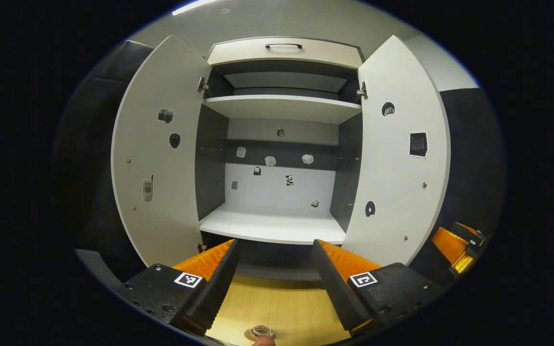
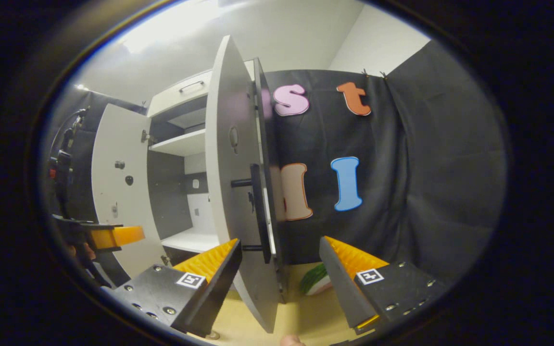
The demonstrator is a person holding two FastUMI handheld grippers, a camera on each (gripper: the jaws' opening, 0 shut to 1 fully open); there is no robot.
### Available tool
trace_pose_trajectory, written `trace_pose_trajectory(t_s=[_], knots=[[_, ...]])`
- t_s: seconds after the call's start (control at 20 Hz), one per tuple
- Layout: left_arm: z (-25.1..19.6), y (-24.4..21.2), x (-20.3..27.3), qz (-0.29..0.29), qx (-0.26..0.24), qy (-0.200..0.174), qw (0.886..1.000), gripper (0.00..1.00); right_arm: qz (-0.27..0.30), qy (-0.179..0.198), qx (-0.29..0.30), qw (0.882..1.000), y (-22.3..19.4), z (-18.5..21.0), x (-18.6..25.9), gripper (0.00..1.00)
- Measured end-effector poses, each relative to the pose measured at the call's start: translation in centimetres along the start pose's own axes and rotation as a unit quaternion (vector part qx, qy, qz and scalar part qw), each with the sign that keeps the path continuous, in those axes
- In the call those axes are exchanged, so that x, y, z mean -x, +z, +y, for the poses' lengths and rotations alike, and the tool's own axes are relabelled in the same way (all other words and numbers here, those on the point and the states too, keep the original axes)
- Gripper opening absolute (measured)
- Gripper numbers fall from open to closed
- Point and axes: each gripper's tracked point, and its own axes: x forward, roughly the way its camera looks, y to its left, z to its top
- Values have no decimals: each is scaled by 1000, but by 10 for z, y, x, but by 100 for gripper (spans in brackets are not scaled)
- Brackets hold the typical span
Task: Grasp the bottle in the cabinet with the left hand and place it on the coaster, then close the right door with the right hand and the left door with the left hand.
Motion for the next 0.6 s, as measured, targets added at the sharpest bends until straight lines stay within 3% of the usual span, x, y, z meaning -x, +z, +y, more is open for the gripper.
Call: trace_pose_trajectory(t_s=[0.6], knots=[[24, 11, 3, -8, -10, 19, 1000, 95, 12, 52, -1, 999, -11, 63, -8, 99]])
